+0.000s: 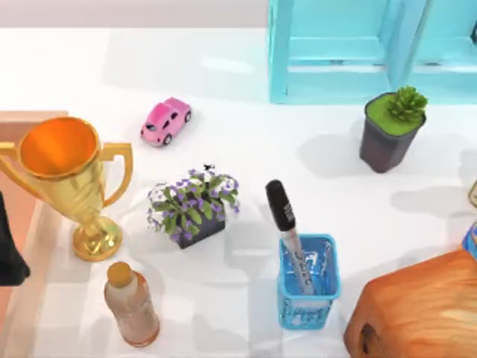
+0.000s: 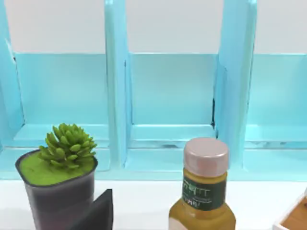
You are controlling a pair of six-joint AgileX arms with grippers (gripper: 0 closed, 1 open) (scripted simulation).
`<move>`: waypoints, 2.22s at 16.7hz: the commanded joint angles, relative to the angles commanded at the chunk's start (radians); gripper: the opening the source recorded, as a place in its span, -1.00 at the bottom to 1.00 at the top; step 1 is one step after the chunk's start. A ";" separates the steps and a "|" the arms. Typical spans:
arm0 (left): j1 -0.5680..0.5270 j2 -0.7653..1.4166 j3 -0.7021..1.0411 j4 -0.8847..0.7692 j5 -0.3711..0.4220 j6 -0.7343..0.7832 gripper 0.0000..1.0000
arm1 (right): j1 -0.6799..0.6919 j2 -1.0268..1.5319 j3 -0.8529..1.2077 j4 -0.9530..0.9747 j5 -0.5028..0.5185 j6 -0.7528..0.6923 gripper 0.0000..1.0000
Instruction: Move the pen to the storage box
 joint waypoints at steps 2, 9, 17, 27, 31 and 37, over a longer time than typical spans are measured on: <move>-0.001 0.001 0.000 0.001 0.000 0.000 1.00 | 0.000 0.000 0.000 0.000 0.000 0.000 1.00; -0.296 0.290 0.055 0.288 0.004 -0.172 1.00 | 0.000 0.000 0.000 0.000 0.000 0.000 1.00; -0.979 1.054 0.143 0.941 -0.136 -0.477 1.00 | 0.000 0.000 0.000 0.000 0.000 0.000 1.00; -1.186 1.672 0.122 1.332 -0.424 -0.657 1.00 | 0.000 0.000 0.000 0.000 0.000 0.000 1.00; -1.178 1.681 0.120 1.336 -0.433 -0.660 1.00 | 0.000 0.000 0.000 0.000 0.000 0.000 1.00; -1.160 1.756 0.209 1.326 -0.411 -0.653 1.00 | 0.000 0.000 0.000 0.000 0.000 0.000 1.00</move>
